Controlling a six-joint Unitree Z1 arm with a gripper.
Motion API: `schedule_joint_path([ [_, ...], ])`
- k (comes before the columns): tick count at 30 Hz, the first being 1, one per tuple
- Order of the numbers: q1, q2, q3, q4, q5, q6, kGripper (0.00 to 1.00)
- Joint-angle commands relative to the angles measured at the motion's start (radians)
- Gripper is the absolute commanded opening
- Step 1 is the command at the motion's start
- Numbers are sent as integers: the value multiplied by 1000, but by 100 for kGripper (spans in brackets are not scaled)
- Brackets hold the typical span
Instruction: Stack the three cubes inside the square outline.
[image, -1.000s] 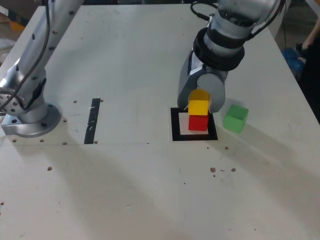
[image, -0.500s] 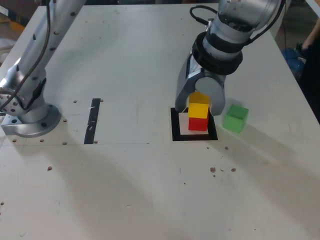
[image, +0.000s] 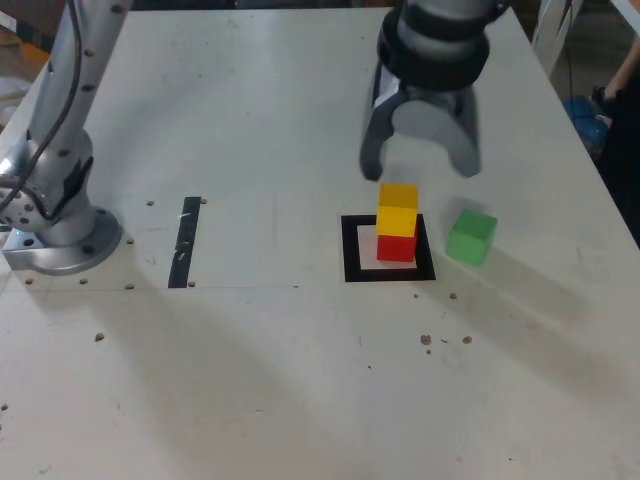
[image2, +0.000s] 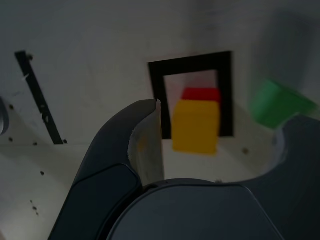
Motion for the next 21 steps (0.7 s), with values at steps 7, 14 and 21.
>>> schedule_joint_path([
  [7, -25, 34, -119, -32, 68, 194, 99],
  [14, -30, 98, -153, -82, 74, 336, 99],
  [21, -26, 151, -144, -116, 77, 414, 99],
])
